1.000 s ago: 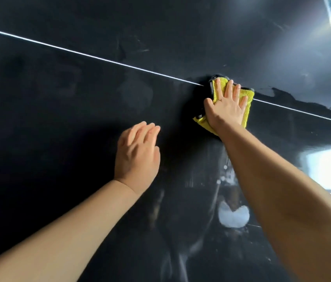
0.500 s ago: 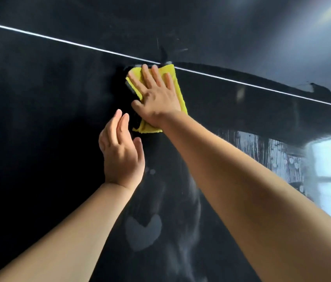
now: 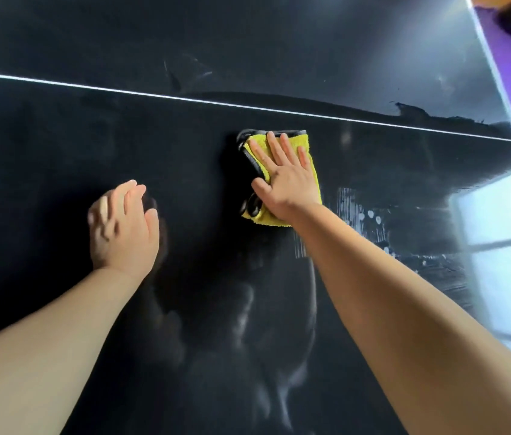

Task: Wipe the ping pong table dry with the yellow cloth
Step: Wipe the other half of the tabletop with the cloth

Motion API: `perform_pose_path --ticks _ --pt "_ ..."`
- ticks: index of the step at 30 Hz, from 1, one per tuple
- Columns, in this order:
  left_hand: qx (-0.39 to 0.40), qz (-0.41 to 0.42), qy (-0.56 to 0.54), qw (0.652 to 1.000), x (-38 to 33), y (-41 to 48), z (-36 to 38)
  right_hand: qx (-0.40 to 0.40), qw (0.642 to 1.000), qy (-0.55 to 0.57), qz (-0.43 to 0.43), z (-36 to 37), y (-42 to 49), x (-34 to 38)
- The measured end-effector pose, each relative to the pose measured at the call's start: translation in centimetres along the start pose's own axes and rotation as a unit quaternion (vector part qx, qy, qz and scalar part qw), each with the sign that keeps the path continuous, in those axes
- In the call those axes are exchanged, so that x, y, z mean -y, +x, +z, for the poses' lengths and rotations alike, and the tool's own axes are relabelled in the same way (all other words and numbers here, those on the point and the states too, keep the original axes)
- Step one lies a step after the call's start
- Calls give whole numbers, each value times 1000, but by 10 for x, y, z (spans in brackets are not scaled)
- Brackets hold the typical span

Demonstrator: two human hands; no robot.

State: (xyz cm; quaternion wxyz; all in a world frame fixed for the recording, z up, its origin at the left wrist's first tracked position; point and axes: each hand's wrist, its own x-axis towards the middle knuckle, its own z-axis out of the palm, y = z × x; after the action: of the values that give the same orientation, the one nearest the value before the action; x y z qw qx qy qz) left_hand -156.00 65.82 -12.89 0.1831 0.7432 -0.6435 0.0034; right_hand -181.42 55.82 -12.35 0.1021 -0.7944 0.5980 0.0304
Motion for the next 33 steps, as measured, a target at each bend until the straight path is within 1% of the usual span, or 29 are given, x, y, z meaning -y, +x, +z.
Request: perform_pose_path --ticks 3,6,11,15,19,22,26,30,33 --pt "3 14 20 1000 -13 -3 -4 -9 998 10 58 -3 -21 -48" --pt "19 35 0 999 -44 -13 -4 -12 994 14 108 -6 -43 -94" --pt "47 160 -19 986 -105 -42 3 -20 982 23 185 -12 -88 -152" --pt "60 219 -25 973 -132 -57 2 -20 967 30 252 -9 -127 -166" --pt "71 232 -17 970 -129 -67 -4 -18 948 44 316 -4 -153 -150" --pt "85 225 -15 971 -113 -69 -10 -12 939 49 341 -3 -163 -125" --pt "110 220 -15 969 -78 -69 -20 -16 935 55 351 2 -161 -72" --pt "111 221 -16 969 -27 -67 -33 -19 929 56 365 7 -142 -10" --pt "113 208 -13 971 18 -68 -47 -18 938 55 342 10 -122 43"
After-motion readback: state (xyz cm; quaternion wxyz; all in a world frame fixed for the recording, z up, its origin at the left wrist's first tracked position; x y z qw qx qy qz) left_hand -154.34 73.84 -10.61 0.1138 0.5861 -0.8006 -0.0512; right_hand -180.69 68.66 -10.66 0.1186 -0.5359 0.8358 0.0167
